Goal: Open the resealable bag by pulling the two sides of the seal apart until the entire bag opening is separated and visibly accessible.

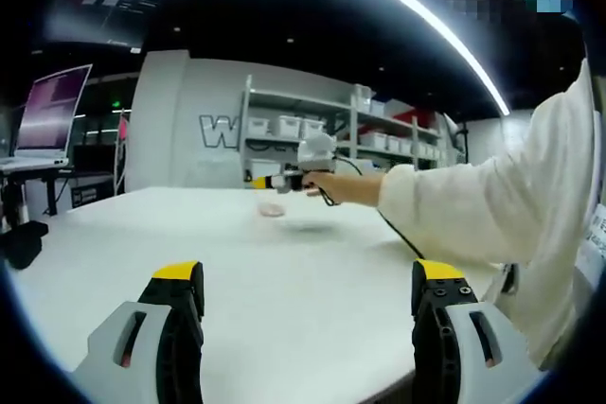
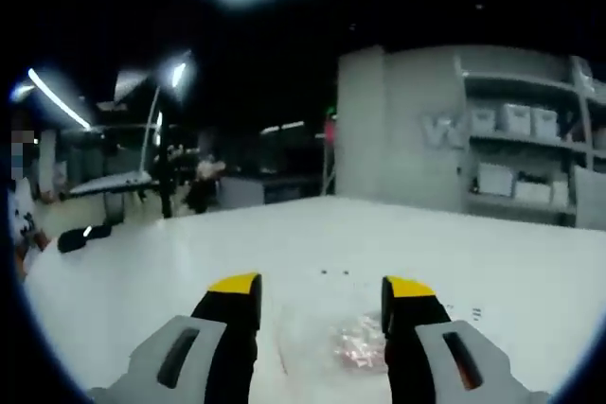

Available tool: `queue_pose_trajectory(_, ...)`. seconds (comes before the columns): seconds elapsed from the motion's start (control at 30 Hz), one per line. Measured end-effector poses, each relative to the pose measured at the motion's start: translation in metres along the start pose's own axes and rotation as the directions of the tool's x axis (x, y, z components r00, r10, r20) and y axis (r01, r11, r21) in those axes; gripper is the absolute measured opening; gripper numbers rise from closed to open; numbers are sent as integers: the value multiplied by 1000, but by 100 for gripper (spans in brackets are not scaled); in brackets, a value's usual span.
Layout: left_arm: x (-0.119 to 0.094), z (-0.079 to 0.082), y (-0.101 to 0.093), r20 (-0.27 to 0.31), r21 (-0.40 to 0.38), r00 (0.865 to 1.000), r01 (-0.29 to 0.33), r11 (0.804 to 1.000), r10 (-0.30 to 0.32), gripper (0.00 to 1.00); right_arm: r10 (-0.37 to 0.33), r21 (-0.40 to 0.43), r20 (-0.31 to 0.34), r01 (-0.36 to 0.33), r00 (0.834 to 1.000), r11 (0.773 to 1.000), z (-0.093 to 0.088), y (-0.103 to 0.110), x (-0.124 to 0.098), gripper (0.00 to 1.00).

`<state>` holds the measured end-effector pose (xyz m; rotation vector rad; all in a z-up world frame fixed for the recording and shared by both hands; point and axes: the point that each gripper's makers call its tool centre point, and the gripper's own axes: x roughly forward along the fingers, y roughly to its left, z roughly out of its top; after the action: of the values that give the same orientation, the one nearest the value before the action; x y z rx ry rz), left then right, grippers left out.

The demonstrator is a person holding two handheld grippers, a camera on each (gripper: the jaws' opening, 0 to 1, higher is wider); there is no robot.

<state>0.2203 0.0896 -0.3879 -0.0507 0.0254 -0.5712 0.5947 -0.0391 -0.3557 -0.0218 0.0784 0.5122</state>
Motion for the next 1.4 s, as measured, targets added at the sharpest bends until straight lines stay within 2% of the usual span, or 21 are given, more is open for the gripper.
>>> queue_pose_trajectory(0.17, 0, -1, -3, -3, 3, 1000, 3, 1000, -3, 90, 34, 68, 30, -36, 999, 997, 4, 8, 1, 89)
queue_pose_trajectory(0.23, 0, -2, -4, -6, 1, 1000, 5, 1000, -5, 90, 41, 47, 54, -43, 998, 998, 8, 11, 1, 94)
queue_pose_trajectory(0.3, 0, -2, -5, -7, 2, 1000, 5, 1000, -5, 90, 41, 12, 42, -42, 998, 999, 7, 13, 1, 100)
queue_pose_trajectory(0.43, -1, -1, -6, -7, 5, 1000, 7, 1000, -7, 90, 45, -59, 35, -43, 998, 997, 7, 16, -4, 100)
queue_pose_trajectory(0.53, -1, 0, -8, -7, 8, 1000, 11, 1000, -11, 90, 42, -79, 5, -42, 999, 996, 3, 17, -8, 100)
queue_pose_trajectory(0.67, -1, 0, -10, -8, 8, 1000, 17, 1000, -17, 90, 47, -108, 5, -47, 999, 993, 5, 19, -13, 100)
queue_pose_trajectory(1.4, -4, 1, -11, -3, 8, 1000, 20, 1000, -20, 89, 17, -118, -5, -18, 1000, 993, 1, 9, -37, 94)
